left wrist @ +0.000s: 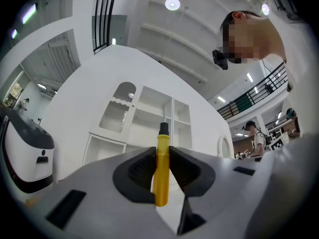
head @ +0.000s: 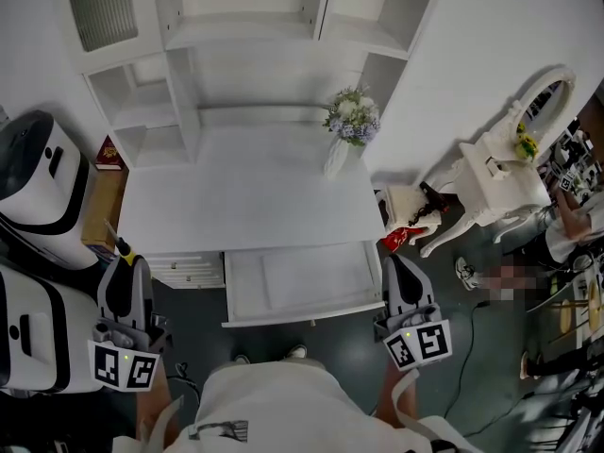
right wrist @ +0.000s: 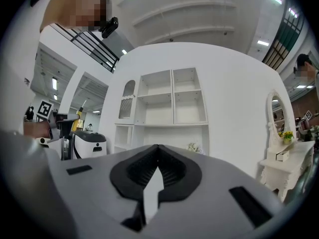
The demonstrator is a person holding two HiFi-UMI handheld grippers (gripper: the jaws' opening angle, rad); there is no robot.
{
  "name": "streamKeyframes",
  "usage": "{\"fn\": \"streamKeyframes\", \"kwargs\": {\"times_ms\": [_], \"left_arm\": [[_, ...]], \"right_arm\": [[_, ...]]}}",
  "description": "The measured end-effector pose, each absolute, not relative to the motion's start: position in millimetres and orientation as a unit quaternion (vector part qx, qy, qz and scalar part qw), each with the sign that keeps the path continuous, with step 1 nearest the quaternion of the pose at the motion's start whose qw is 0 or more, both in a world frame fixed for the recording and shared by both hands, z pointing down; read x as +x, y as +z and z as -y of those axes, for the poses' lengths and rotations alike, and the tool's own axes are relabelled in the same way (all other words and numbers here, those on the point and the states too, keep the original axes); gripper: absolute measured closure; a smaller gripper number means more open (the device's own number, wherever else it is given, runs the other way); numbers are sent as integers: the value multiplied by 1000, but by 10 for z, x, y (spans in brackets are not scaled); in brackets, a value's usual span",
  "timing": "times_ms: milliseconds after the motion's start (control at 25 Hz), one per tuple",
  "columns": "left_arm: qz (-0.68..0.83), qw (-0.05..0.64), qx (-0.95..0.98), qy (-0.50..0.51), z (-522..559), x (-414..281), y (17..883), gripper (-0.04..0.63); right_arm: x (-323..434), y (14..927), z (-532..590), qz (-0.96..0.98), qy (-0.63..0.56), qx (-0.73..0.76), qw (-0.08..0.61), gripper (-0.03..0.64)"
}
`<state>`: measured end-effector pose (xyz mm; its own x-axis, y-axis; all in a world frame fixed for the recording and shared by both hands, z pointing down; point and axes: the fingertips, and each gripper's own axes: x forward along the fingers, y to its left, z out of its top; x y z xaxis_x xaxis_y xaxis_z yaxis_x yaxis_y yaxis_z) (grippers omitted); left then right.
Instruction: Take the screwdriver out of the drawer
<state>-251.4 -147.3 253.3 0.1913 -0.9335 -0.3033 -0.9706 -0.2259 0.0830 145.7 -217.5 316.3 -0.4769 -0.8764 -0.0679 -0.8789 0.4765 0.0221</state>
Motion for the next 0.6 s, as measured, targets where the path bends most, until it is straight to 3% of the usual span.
{"fn": "streamKeyframes", "kwargs": {"times_ms": [600], "left_arm": [[-605, 52, -779, 155, 1431, -2558, 2558, 508]], "right_arm": [[1309, 3161, 2029, -859, 22, -512, 23, 609]]}}
